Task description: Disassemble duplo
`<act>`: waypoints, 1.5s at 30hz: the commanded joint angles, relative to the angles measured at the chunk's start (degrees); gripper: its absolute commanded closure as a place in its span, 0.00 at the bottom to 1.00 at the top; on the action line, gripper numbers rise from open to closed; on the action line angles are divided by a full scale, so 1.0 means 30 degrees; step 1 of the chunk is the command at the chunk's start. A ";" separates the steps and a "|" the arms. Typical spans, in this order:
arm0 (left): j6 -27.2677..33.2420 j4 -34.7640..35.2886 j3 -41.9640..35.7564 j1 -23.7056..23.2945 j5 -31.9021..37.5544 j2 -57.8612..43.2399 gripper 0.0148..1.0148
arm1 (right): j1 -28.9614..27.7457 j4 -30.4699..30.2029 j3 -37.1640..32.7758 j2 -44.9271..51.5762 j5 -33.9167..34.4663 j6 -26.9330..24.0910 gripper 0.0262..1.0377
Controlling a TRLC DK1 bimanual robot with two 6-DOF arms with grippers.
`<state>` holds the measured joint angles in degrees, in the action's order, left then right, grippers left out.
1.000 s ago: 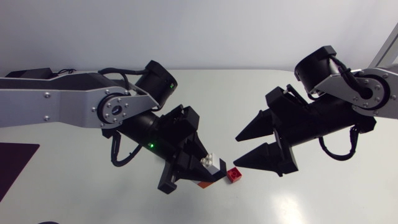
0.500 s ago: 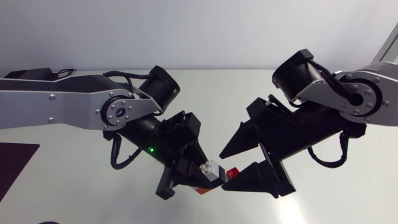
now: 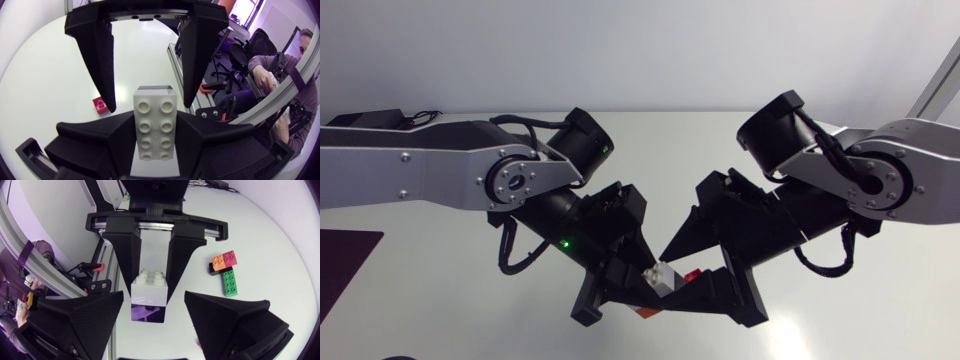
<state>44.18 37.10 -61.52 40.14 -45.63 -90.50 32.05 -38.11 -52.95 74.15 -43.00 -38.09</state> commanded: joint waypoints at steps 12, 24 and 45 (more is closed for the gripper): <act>0.0565 0.0172 -0.0266 0.0214 -0.0113 -0.0244 0.78 | 0.0361 0.0984 0.1331 -0.0547 0.0711 0.1064 0.75; 0.0682 0.0553 0.0027 0.0243 -0.0084 0.0196 0.57 | 0.0097 0.0369 0.1009 -0.1074 0.0536 0.0976 0.78; 0.1122 0.0699 0.0466 -0.0782 0.0092 0.0342 0.28 | -0.0108 -0.0335 0.1009 -0.2246 0.0448 0.1006 0.77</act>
<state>45.54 38.65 -61.65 38.76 -45.58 -89.93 32.18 -38.46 -50.22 68.58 -41.56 -35.55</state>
